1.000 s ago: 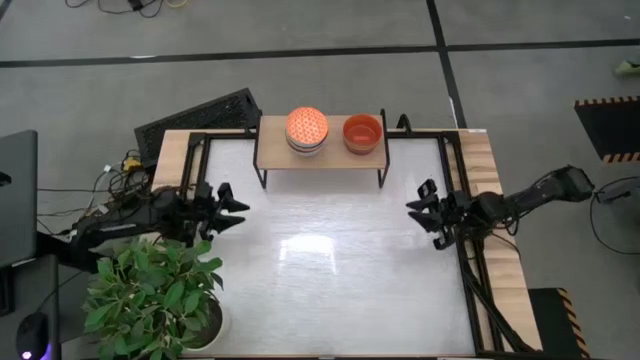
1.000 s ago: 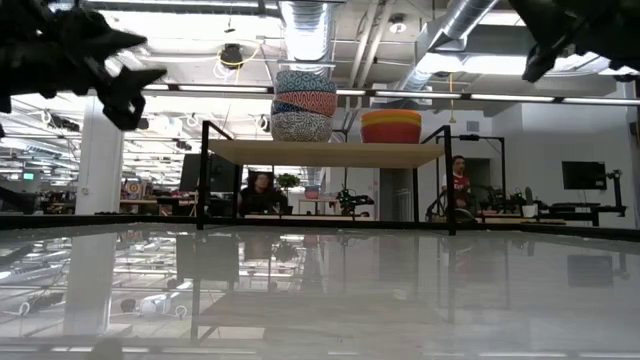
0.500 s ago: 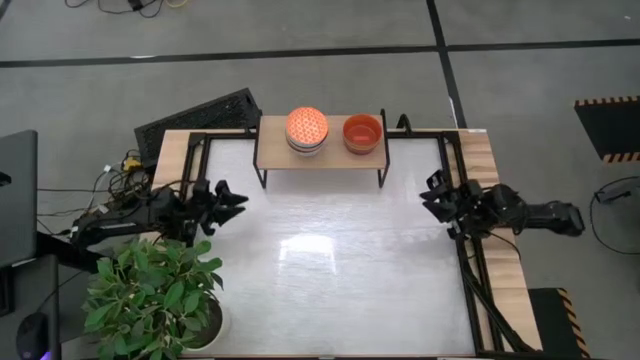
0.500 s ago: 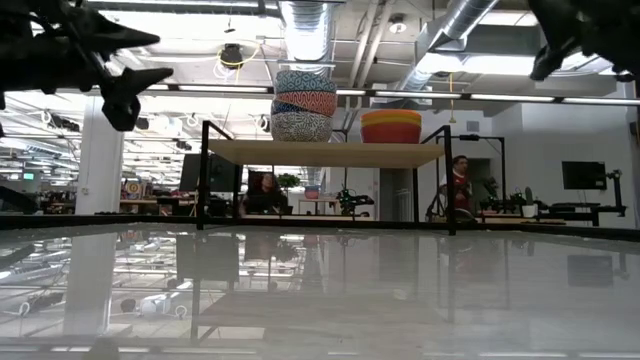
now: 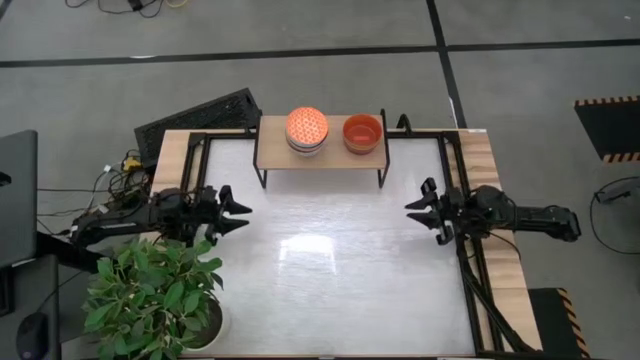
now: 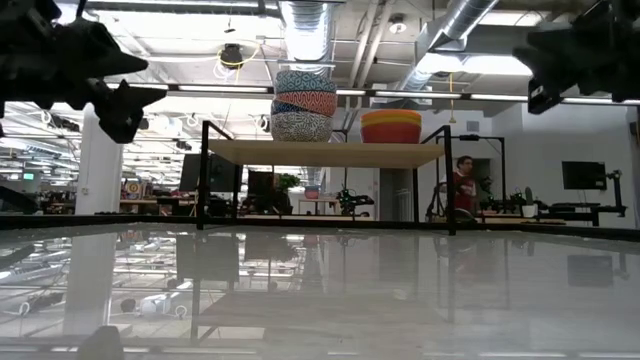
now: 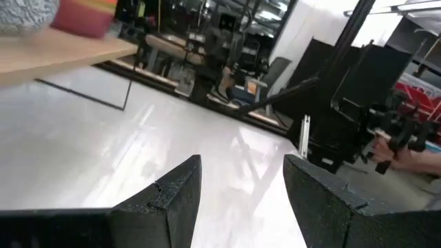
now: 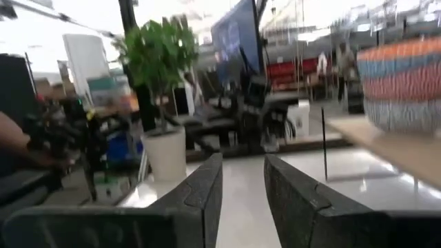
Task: Place and stack bowls onto a shelf
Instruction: Return to Home Position
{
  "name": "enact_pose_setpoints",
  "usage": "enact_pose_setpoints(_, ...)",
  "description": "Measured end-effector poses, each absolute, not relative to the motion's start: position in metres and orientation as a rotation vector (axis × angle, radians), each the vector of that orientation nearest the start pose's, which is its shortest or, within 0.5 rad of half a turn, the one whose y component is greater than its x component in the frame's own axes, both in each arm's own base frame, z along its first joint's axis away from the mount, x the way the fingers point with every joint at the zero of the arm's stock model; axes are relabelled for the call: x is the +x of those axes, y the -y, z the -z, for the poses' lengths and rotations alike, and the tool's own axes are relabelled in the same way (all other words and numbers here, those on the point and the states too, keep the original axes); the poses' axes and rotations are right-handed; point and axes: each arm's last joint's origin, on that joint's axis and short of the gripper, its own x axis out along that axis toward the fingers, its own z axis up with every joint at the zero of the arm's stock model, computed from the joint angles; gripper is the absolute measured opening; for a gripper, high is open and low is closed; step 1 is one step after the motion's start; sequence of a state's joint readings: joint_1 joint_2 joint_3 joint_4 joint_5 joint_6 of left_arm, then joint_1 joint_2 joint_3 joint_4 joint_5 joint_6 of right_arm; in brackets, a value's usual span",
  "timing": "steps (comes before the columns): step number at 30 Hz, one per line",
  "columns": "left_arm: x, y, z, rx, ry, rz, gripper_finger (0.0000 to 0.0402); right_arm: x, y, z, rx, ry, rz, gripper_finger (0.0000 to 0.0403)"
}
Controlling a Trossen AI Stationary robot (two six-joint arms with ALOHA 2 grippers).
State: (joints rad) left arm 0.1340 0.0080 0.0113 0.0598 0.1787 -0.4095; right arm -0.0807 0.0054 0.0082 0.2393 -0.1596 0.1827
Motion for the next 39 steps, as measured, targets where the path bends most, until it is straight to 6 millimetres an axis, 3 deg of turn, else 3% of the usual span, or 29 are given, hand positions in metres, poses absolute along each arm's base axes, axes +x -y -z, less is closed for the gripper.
enact_pose_setpoints(10,0.097,-0.010,-0.171,-0.404,0.049,-0.005,0.0190,0.097,0.003,-0.171,0.171,0.046,-0.080,0.0134)
enact_pose_setpoints(39,0.098,-0.010,-0.170,-0.401,0.046,-0.005,0.0190,0.097,0.003,-0.170,0.170,0.040,-0.078,0.0134)
